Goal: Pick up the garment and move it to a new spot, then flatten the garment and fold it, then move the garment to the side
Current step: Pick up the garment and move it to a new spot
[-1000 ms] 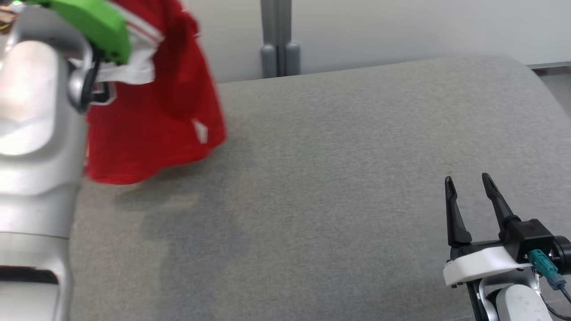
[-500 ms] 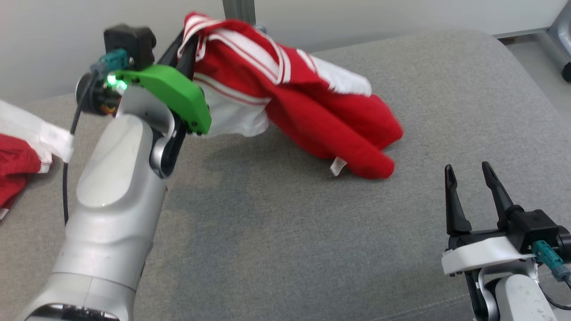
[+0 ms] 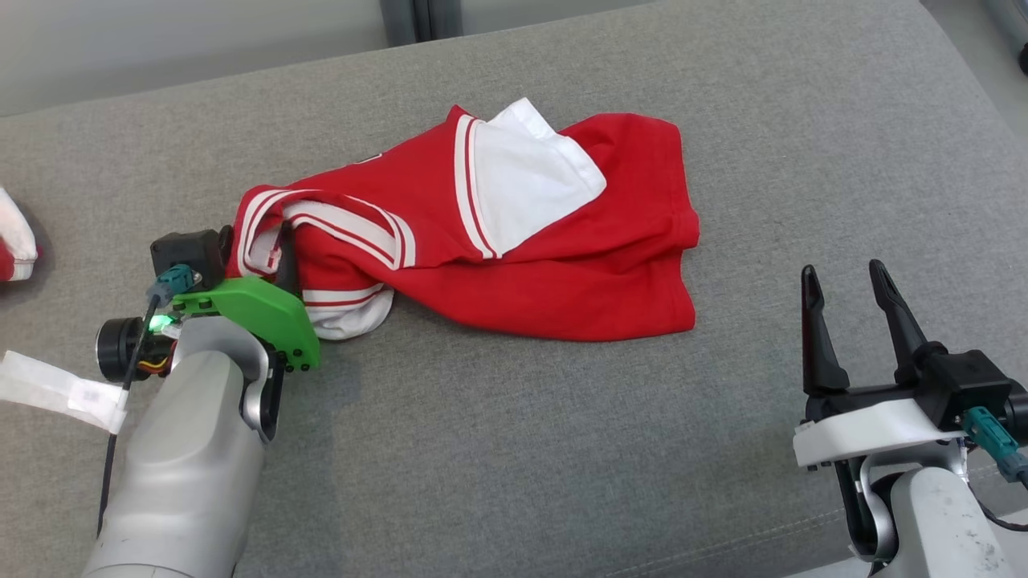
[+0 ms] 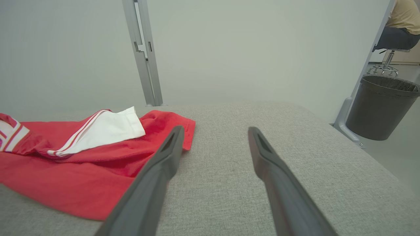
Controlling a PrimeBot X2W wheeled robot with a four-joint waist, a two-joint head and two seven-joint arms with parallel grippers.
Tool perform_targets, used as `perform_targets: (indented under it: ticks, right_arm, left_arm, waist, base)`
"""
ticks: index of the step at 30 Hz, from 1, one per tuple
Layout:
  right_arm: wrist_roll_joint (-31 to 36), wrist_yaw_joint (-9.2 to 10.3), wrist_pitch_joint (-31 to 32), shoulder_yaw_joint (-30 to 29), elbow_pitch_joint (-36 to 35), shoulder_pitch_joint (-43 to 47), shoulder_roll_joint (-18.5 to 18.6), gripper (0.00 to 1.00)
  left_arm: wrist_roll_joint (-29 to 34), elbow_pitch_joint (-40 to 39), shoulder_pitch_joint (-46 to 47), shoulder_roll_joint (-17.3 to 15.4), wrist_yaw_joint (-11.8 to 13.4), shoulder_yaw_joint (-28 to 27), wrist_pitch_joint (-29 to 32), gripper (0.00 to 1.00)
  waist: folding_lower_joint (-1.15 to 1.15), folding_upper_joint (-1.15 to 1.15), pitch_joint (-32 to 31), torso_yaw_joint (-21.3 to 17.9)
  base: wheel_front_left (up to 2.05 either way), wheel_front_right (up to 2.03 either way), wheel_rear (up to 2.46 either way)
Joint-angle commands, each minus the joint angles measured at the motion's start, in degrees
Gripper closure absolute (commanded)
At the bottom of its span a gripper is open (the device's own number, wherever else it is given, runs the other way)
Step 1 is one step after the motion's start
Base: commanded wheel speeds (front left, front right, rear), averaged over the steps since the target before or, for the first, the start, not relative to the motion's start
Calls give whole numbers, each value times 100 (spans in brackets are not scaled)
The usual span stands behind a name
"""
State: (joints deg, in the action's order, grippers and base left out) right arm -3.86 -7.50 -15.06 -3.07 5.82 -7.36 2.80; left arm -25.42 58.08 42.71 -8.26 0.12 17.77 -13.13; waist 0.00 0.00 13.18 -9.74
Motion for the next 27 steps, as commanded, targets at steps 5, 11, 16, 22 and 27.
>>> perform_targets:
  ticks: [5,11,16,22,27]
  right_arm:
    - [68,2,-18,-55,55,8,17,0]
    - [233,2,-18,-112,96,197,17,0]
    - [334,2,-18,-135,119,428,17,0]
    - [362,2,-18,-133,72,690,16,0]
    - [263,2,-18,-98,113,899,17,0]
  left_arm:
    - [136,-138,64,-6,-165,94,-169,0]
    - [276,-694,-375,75,-293,128,-204,0]
    - [442,-1356,-1116,78,-200,116,-201,0]
    - [566,-2169,-2106,109,54,-41,-202,0]
    - [487,-2793,-2930,185,251,-322,-202,0]
  waist:
    - [0,0,-235,190]
    - [0,0,-770,443]
    - [0,0,-1301,663]
    - [0,0,-1597,880]
    - [0,0,-1748,959]
  base:
    - [0,0,0]
    - [0,0,0]
    - [0,0,0]
    - [0,0,0]
    - [0,0,0]
